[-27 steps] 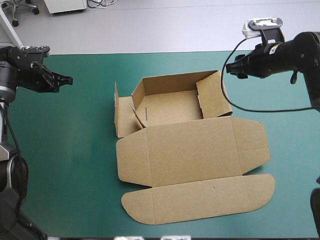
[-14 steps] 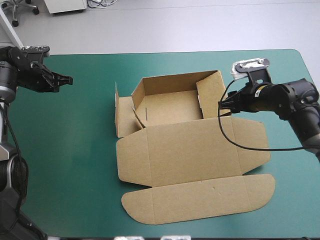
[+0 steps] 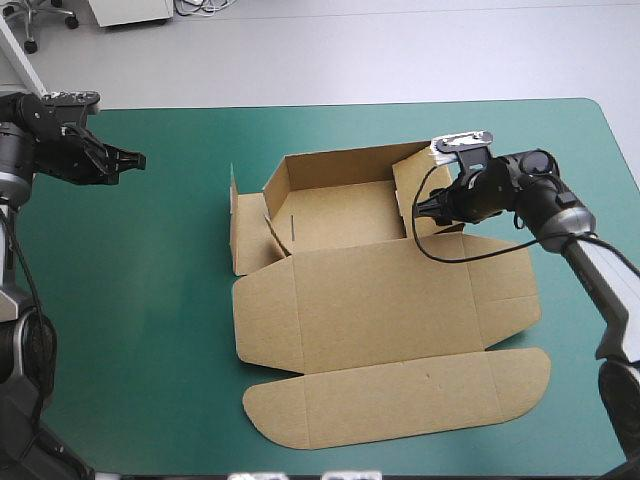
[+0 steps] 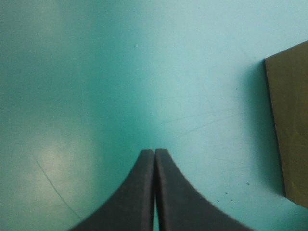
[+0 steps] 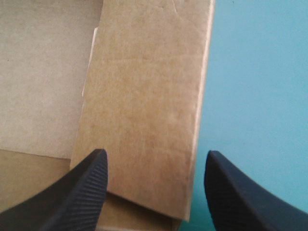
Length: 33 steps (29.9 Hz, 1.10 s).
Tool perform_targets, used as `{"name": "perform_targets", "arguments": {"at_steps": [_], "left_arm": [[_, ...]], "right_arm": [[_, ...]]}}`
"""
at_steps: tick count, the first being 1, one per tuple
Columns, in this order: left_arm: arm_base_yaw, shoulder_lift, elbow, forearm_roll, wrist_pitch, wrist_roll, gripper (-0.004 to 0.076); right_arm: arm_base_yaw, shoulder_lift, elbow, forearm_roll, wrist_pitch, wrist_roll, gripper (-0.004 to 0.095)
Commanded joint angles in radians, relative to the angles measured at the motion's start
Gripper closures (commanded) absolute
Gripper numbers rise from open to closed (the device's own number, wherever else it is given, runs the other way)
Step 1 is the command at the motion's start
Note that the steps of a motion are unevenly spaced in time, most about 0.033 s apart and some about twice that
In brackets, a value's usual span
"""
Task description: Fold the box
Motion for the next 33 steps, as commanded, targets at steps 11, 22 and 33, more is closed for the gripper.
{"name": "perform_targets", "arguments": {"at_steps": [11,22,33], "left_arm": [[0.002,-0.044,-0.032,-0.017,-0.032,-0.005,0.0734],[0.002,-0.044,-0.032,-0.017,-0.030,-0.005,0.0734],[0.002,-0.044,-0.032,-0.017,-0.026,-0.005,0.0734]], "right_arm": [[-0.032,0.188,-0.285,0.002,0.011,-0.017,0.0368],[-0.069,0.279,-0.328,0.065,0.056,-0.055,0.0399],[-0.069,0.298,-0.346,0.069,0.062,-0.055,0.0732]]}}
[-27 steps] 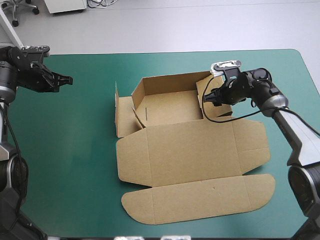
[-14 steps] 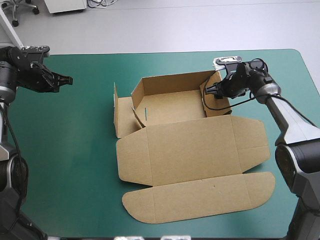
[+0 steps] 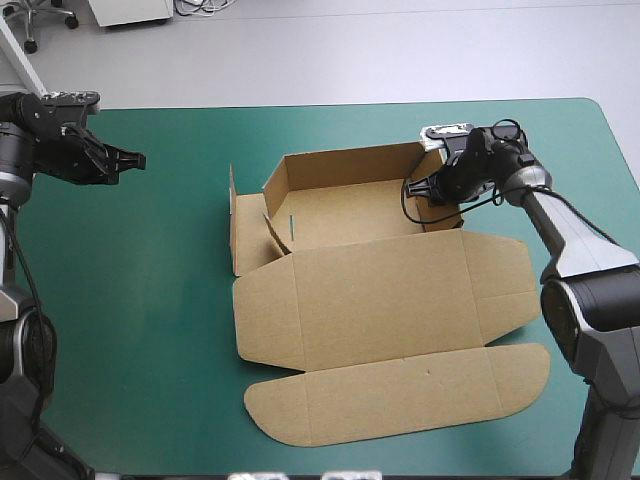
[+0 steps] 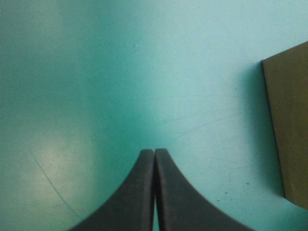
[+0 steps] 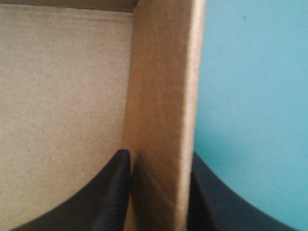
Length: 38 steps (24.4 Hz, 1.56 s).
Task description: Fold the box
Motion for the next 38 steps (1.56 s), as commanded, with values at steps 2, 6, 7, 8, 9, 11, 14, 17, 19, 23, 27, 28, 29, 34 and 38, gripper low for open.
{"name": "perform_targets", "arguments": {"at_steps": [2,6,7,8,9,11,14,17,19,23,27,28,29,34,38], "left_arm": [[0.002,-0.044,-0.032,-0.017,-0.025,-0.005,0.0734],[0.002,-0.044,-0.032,-0.017,-0.023,-0.005,0.0734],[0.002,-0.044,-0.032,-0.017,-0.021,-0.005,0.0734],[0.002,-0.044,-0.032,-0.017,-0.021,-0.005,0.0734],[0.002,-0.044,-0.032,-0.017,-0.019,-0.005,0.0734],[0.002,-0.044,-0.032,-0.017,-0.017,-0.005,0.0734],[0.002,-0.044,-0.032,-0.017,-0.017,-0.005,0.0734],[0.002,-0.044,-0.032,-0.017,-0.015,-0.006,0.0734],[0.002,-0.044,-0.032,-0.017,-0.017,-0.005,0.0734],[0.002,-0.046,-0.032,-0.017,-0.049,-0.005,0.0734],[0.002,-0.046,-0.032,-0.017,-0.080,-0.005,0.0734],[0.004,-0.046,-0.032,-0.014,-0.089,-0.005,0.0734],[0.006,-0.044,-0.032,-0.012,-0.096,-0.005,0.0734],[0.079,-0.043,-0.032,-0.116,-0.145,-0.006,0.0734],[0.116,-0.043,-0.028,-0.177,-0.172,-0.004,0.0734]], "right_arm": [[-0.005,-0.052,-0.036,0.003,-0.026,-0.015,0.0832],[-0.005,-0.052,-0.036,0.003,-0.035,-0.016,0.0925],[-0.005,-0.052,-0.036,0.003,-0.037,-0.016,0.0925],[-0.005,-0.052,-0.036,0.003,-0.039,-0.016,0.0925],[-0.005,-0.052,-0.036,0.003,-0.039,-0.016,0.0925],[-0.005,-0.052,-0.036,0.003,-0.039,-0.016,0.0925],[-0.005,-0.052,-0.036,0.003,-0.036,-0.003,0.0925],[-0.005,-0.052,-0.036,0.016,-0.036,0.010,0.0925],[-0.005,-0.052,-0.036,0.032,-0.041,0.015,0.0925],[-0.005,-0.083,-0.052,0.036,-0.067,0.029,0.0925],[-0.021,-0.111,-0.153,0.053,-0.053,0.026,0.0925],[-0.033,-0.113,-0.187,0.082,-0.040,0.017,0.0925],[-0.048,-0.115,-0.224,0.112,-0.020,0.002,0.0925],[-0.103,-0.115,-0.379,0.196,0.045,-0.017,0.0925],[-0.112,-0.115,-0.442,0.250,0.079,-0.030,0.0925]]}}
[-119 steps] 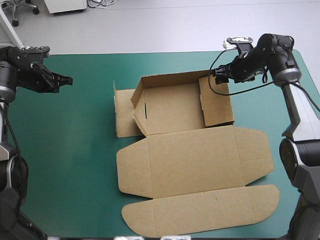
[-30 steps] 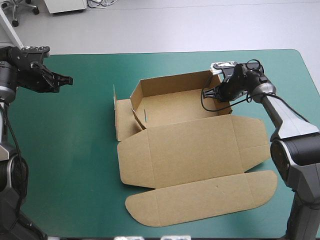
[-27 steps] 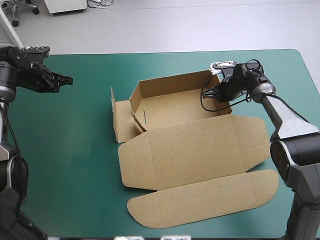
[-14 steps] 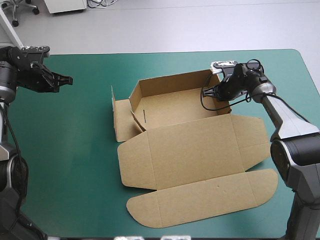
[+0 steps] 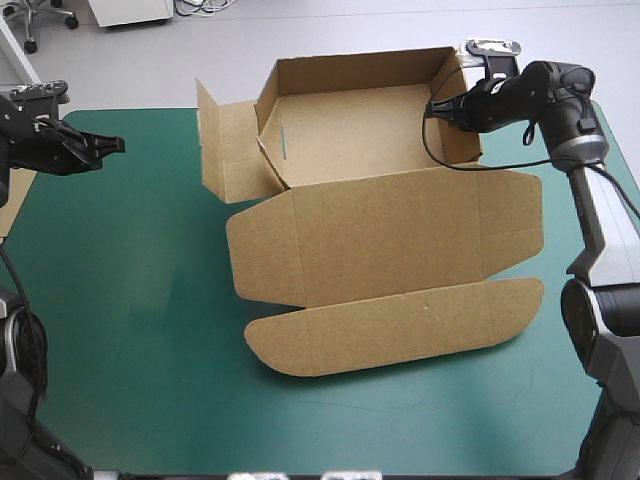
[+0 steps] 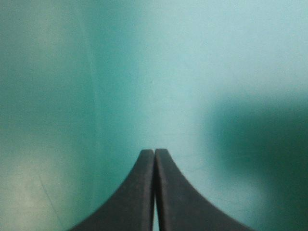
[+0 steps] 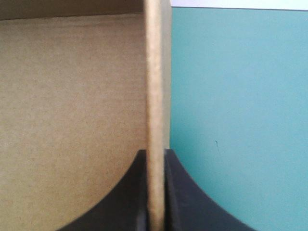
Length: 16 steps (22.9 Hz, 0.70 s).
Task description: Fold the box
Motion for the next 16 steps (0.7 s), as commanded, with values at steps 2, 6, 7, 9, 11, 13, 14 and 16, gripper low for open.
{"name": "perform_targets", "arguments": {"at_steps": [2,6,7,9,11,13,14,16], "left_arm": [[0.042,-0.044,-0.010,-0.125,-0.084,0.017,0.0734],[0.061,-0.015,0.016,-0.239,-0.095,0.075,0.0734],[0.063,0.000,0.023,-0.272,-0.097,0.087,0.0734],[0.063,0.041,0.044,-0.403,-0.097,0.138,0.0734],[0.061,0.081,0.063,-0.551,-0.090,0.207,0.0734],[0.061,0.108,0.070,-0.667,-0.059,0.275,0.0734],[0.061,0.118,0.070,-0.729,-0.036,0.309,0.0734],[0.061,0.129,0.070,-0.792,-0.026,0.322,0.0734]], "right_arm": [[-0.015,-0.073,-0.099,0.094,-0.009,-0.009,0.0925],[-0.016,-0.073,-0.158,0.130,0.044,-0.012,0.0925],[-0.018,-0.073,-0.171,0.135,0.058,-0.014,0.0925],[-0.018,-0.073,-0.202,0.160,0.089,-0.014,0.0925],[-0.025,-0.075,-0.218,0.218,0.096,-0.014,0.0925],[-0.027,-0.080,-0.224,0.224,0.096,-0.010,0.0925],[-0.027,-0.080,-0.224,0.231,0.096,-0.007,0.0925],[-0.027,-0.080,-0.224,0.253,0.089,-0.005,0.0925]]}}
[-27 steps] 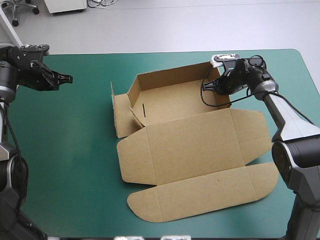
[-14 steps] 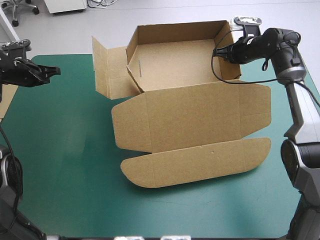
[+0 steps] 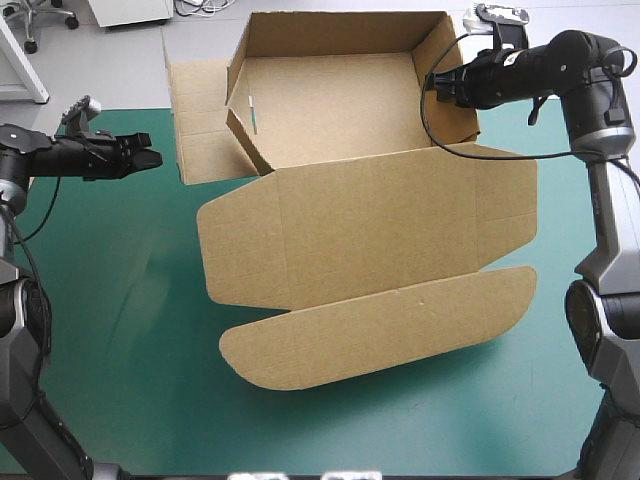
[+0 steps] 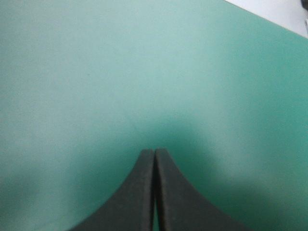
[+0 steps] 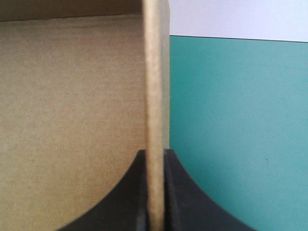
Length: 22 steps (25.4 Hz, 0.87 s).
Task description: Fold the box
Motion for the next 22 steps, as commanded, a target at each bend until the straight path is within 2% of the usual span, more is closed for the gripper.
{"name": "perform_targets", "arguments": {"at_steps": [1,7,15,22], "left_arm": [[-0.002,-0.050,-0.023,-0.193,0.017,0.047,0.0734],[-0.062,-0.050,-0.023,-0.512,0.087,0.143,0.0734],[-0.174,-0.050,-0.023,-0.595,0.092,0.175,0.0734],[-0.174,-0.050,-0.023,-0.775,0.204,0.183,0.0734]], "right_arm": [[-0.010,-0.068,-0.035,0.092,-0.072,0.013,0.0925],[-0.008,-0.066,-0.032,0.088,-0.094,0.013,0.0925],[-0.008,-0.059,-0.030,0.081,-0.111,0.013,0.0925],[-0.008,-0.027,-0.030,0.078,-0.107,0.013,0.0925]]}}
